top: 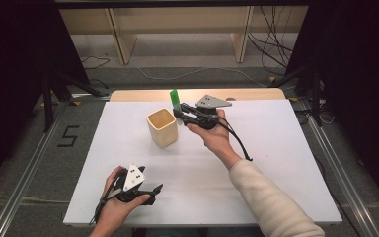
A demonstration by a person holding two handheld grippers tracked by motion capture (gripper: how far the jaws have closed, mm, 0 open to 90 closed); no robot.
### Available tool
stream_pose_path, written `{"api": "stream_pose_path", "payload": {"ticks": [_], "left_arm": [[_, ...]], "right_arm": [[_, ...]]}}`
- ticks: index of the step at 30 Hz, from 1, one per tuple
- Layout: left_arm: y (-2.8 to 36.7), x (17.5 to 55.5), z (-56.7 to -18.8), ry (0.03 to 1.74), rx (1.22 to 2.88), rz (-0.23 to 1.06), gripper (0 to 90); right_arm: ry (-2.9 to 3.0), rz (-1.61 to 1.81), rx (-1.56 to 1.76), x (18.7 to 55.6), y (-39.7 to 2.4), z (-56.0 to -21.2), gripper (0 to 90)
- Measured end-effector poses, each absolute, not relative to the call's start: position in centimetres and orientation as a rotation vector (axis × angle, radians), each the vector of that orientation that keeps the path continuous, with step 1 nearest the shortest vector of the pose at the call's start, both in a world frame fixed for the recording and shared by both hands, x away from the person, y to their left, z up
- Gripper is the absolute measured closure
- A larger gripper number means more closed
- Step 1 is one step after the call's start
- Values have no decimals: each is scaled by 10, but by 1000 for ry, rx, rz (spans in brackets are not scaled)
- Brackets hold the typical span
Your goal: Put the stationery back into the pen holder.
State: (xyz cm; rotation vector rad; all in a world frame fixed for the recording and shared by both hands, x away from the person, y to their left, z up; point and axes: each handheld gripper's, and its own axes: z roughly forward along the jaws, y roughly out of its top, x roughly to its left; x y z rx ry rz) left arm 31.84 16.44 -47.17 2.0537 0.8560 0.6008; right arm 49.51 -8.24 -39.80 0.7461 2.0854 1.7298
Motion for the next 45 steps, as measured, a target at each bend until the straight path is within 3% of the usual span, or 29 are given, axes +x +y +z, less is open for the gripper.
{"api": "stream_pose_path", "payload": {"ticks": [38, 41, 45], "left_arm": [[165, 318, -472, 849, 2055, 599, 162], [166, 318, -472, 850, 2055, 600, 162], [166, 318, -472, 849, 2055, 603, 162]], "right_arm": [[2080, 1711, 751, 517, -39, -404, 657], [2080, 1722, 760, 518, -38, -405, 537], [2086, 1712, 762, 517, -38, -404, 478]]}}
